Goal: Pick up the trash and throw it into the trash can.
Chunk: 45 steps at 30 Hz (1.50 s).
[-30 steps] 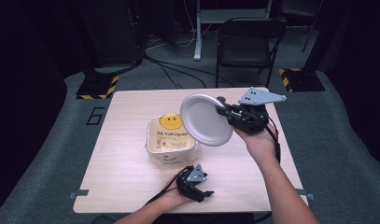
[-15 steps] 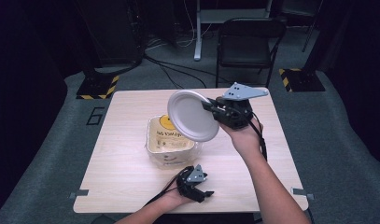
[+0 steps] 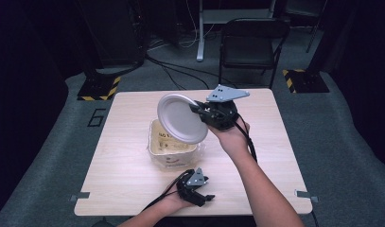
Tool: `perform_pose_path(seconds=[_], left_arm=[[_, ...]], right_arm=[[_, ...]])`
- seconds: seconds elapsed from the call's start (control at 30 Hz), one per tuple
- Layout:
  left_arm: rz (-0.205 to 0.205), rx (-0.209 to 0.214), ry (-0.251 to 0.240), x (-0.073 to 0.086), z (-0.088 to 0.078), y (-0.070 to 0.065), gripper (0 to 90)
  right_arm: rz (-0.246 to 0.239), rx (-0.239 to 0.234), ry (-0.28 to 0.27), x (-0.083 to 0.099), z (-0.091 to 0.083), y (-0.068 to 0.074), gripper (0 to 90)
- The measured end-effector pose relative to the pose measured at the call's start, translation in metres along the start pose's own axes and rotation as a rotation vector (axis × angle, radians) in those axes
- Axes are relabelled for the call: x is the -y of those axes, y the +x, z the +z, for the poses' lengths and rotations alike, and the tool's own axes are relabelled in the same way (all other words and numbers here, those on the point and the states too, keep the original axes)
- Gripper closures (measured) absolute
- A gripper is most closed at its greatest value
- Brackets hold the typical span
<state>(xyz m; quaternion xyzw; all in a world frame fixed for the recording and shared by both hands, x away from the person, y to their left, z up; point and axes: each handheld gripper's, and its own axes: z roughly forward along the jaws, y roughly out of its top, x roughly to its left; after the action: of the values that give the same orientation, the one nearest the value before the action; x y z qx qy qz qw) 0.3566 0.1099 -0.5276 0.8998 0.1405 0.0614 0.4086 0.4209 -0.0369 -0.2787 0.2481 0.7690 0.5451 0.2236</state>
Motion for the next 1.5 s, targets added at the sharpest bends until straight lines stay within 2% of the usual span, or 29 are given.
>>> perform_pose_path(seconds=[0.37, 0.67, 0.97, 1.23, 1.5], left_arm=[[-0.017, -0.02, -0.007, 0.007, -0.008, 0.001, 28.3], [-0.029, -0.035, -0.007, 0.013, -0.014, 0.0, 28.1], [-0.035, -0.041, -0.002, 0.017, -0.019, 0.001, 28.0], [-0.038, -0.042, -0.004, 0.018, -0.02, 0.001, 28.0], [-0.037, -0.045, -0.001, 0.018, -0.02, 0.0, 28.0]], right_arm=[[0.012, -0.009, 0.012, 0.009, 0.019, -0.003, 82.9], [0.003, -0.018, 0.024, 0.014, 0.035, 0.002, 82.9], [-0.004, -0.002, 0.05, 0.02, 0.048, 0.003, 82.8], [0.009, 0.011, 0.07, 0.032, 0.06, 0.003, 82.8], [-0.005, 0.026, 0.081, 0.044, 0.068, 0.005, 82.8]])
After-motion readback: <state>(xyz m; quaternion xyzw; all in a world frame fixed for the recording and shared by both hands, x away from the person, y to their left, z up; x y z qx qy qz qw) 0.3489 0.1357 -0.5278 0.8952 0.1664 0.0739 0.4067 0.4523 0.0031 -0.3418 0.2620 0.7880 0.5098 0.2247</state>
